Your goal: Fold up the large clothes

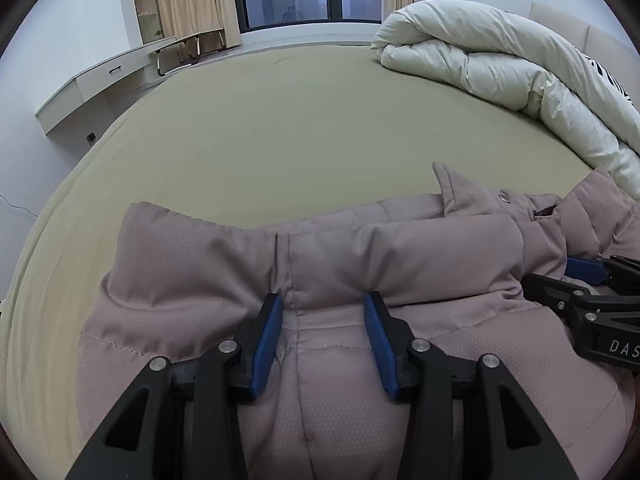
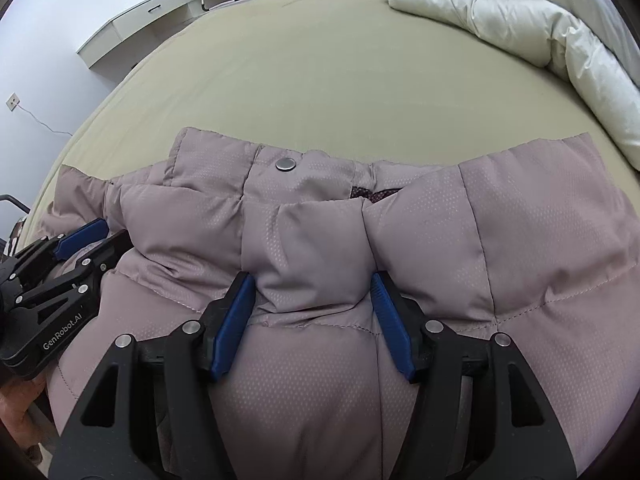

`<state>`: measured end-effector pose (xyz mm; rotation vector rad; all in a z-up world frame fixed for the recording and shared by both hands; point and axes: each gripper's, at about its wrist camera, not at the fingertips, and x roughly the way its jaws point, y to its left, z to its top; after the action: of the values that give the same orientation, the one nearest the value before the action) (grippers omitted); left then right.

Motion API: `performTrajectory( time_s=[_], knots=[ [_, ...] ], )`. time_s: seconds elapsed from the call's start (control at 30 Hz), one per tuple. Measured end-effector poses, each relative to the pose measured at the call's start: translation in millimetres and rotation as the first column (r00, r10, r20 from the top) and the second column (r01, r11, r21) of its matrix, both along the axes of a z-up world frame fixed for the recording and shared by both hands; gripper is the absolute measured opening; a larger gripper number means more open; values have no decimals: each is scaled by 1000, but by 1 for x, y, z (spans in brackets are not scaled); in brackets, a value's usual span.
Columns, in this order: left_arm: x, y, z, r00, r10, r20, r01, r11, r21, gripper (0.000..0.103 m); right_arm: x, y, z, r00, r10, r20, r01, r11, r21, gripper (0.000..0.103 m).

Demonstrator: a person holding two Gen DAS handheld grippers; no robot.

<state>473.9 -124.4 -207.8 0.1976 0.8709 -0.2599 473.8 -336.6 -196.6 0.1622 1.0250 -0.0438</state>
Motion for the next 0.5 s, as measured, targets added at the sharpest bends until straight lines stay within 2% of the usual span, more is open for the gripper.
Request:
performTrajectory(
  time_s=[0.27, 0.33, 0.37, 0.43, 0.47, 0.5],
  knots=[
    [3, 1, 1, 1000, -1, -18, 1, 1000, -21, 47, -26, 14, 7, 999, -1, 34, 1, 1000, -19, 59],
    [-1, 7, 14, 999, -7, -54, 6, 1000, -20, 48, -43, 12, 21, 999, 4, 31, -4, 1000, 12, 60],
    [-9, 10, 24, 998, -4, -58, 4, 1000, -4, 48, -57, 3, 37, 999, -3, 35, 2, 1000, 29, 61],
    [-34, 19, 49, 1000, -5, -19, 5, 1000, 4, 52, -86, -11, 66, 993, -39, 110, 30, 997, 77, 61],
    [-47, 24, 59, 1000, -6, 14, 6, 1000, 3, 58, -104, -19, 80, 985, -66, 160, 52, 995, 87, 67],
    [-59, 30, 66, 999, 0, 40, 0, 1000, 2, 61, -120, -28, 87, 978, -94, 189, 79, 993, 84, 83]
  ],
)
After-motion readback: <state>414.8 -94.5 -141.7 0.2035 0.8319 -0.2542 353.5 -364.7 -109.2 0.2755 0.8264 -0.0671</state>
